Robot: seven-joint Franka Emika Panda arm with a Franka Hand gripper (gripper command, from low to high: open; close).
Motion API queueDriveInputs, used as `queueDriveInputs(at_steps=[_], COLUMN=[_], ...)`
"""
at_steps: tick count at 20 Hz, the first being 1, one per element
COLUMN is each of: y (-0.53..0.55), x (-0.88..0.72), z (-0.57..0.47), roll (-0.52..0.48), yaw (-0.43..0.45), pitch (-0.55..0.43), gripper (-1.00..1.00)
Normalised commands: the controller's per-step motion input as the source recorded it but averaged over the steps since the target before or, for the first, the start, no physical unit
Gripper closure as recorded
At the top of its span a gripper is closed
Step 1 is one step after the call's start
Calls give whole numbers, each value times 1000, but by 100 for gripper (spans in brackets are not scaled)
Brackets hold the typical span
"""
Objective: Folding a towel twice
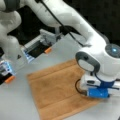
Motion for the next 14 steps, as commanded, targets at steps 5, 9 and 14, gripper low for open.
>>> queueDriveInputs(at_steps=[5, 9, 14], y=[-181, -204, -170], x=[-154, -140, -147], z=[-164, -207, -227], roll=[-56, -93, -101], yaw=[65, 49, 46], pitch=[-134, -157, -126], gripper=[-100, -100, 100])
